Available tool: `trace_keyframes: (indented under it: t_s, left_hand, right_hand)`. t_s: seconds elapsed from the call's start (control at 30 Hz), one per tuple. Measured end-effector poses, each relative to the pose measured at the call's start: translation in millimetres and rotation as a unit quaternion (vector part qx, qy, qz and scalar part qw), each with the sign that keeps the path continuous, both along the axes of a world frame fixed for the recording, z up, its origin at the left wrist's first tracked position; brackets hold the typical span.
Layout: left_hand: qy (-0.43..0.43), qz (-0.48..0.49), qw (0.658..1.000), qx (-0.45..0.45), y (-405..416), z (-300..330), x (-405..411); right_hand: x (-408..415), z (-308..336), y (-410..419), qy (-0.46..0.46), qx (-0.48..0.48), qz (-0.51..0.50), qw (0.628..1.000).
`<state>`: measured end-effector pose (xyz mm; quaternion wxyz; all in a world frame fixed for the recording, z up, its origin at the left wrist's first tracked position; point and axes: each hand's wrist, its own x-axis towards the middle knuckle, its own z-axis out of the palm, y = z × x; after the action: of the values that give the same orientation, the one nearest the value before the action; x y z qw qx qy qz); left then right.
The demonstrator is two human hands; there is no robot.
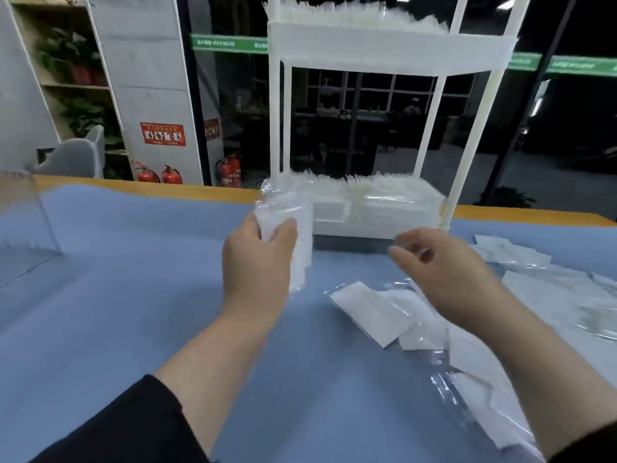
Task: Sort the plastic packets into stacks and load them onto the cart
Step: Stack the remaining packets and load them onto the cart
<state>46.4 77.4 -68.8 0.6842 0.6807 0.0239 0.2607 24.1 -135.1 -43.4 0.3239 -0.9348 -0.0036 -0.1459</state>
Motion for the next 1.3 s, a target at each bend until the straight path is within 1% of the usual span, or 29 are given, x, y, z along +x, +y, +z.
trace_keyframes:
  t_s: [0.03, 0.1, 0.13, 0.17, 0.2, 0.23, 0.4, 0.47, 0.5, 0.57, 0.67, 0.7, 0.73, 0.8, 0.87, 0.93, 0.97, 1.03, 1.1, 1.13, 1.17, 1.23, 1.3]
  left_hand:
    - [0.005, -0.014, 0.999, 0.040, 2.2, -0.2, 1.0]
    - [0.058, -0.051, 0.992, 0.100, -1.6, -8.5, 2.9]
    - [0.084, -0.061, 0.987, 0.121, -4.2, -14.4, 4.5]
    - [0.098, -0.062, 0.984, 0.136, -6.6, -16.4, 4.5]
    - [0.099, -0.056, 0.984, 0.136, -7.7, -16.0, 4.0]
    - [0.096, -0.050, 0.987, 0.118, -7.7, -14.6, 4.1]
    - [0.095, -0.043, 0.995, -0.004, -1.0, -10.6, 2.4]
    - [0.100, -0.047, 0.993, -0.031, -1.3, -9.1, -0.1]
    - [0.101, -0.049, 0.993, -0.036, -1.9, -7.9, -1.2]
    - [0.105, -0.054, 0.992, -0.040, -2.1, -7.7, -0.3]
    - [0.104, -0.059, 0.992, -0.046, -3.0, -8.7, 0.2]
    - [0.103, -0.059, 0.992, -0.045, -4.2, -7.9, -0.8]
    - [0.107, -0.060, 0.991, -0.054, -5.4, -6.5, -2.0]
    - [0.124, -0.066, 0.988, -0.070, -6.7, -7.3, -3.3]
    - [0.142, -0.078, 0.983, -0.084, -9.0, -8.8, -2.9]
    - [0.167, -0.109, 0.975, -0.102, -14.8, -9.4, -3.8]
    - [0.174, -0.120, 0.971, -0.111, -18.4, -8.6, -6.3]
    - [0.166, -0.140, 0.970, -0.110, -25.9, -8.5, -11.2]
    - [0.133, -0.162, 0.973, -0.100, -32.5, -10.6, -15.6]
    - [0.110, -0.151, 0.978, -0.096, -32.7, -9.9, -18.3]
    - [0.088, -0.119, 0.986, -0.080, -31.1, -9.2, -19.2]
    - [0.038, -0.055, 0.998, -0.010, -24.9, -6.7, -18.7]
    - [0.005, -0.068, 0.995, 0.068, -22.3, -6.4, -19.8]
  right_hand:
    - [-3.5, 0.2, -4.5, 0.047, -0.053, 0.018, 0.997]
    - [-10.0, -6.6, -0.5, 0.160, -0.151, 0.063, 0.973]
    - [-12.5, -11.9, 5.2, 0.198, -0.192, 0.081, 0.958]
    - [-12.5, -17.8, 9.7, 0.217, -0.224, 0.089, 0.946]
    - [-11.4, -23.0, 13.2, 0.222, -0.244, 0.093, 0.939]
    - [-10.2, -26.6, 14.7, 0.218, -0.256, 0.088, 0.938]
    - [-6.6, -29.3, 22.4, 0.173, -0.277, 0.037, 0.944]
    - [-3.8, -28.0, 25.1, 0.157, -0.262, 0.017, 0.952]
    - [-3.7, -26.6, 26.0, 0.159, -0.236, 0.005, 0.959]
    - [-3.0, -24.7, 23.8, 0.177, -0.165, -0.010, 0.970]
    - [-3.6, -27.0, 18.3, 0.201, -0.056, -0.009, 0.978]
    - [-2.8, -28.0, 16.3, 0.181, -0.039, -0.007, 0.983]
    - [0.6, -28.8, 11.8, 0.141, -0.025, -0.011, 0.990]
    - [2.1, -24.5, 5.1, 0.038, 0.057, -0.020, 0.997]
    - [2.0, -18.2, 4.2, -0.049, 0.171, -0.002, 0.984]
    - [-1.3, -13.8, 15.9, -0.081, 0.232, 0.029, 0.969]
    - [-2.7, -14.2, 23.9, -0.078, 0.226, 0.038, 0.970]
    - [-4.1, -18.4, 38.7, -0.055, 0.172, 0.047, 0.982]
    - [-5.9, -20.2, 45.6, -0.030, 0.124, 0.052, 0.990]
    - [-6.2, -20.0, 45.0, -0.024, 0.106, 0.057, 0.993]
    - [-8.4, -17.0, 42.7, -0.024, 0.095, 0.052, 0.994]
    - [-13.2, -6.5, 30.6, -0.046, 0.099, 0.023, 0.994]
    - [-19.8, 8.9, 9.4, -0.086, 0.107, -0.010, 0.990]
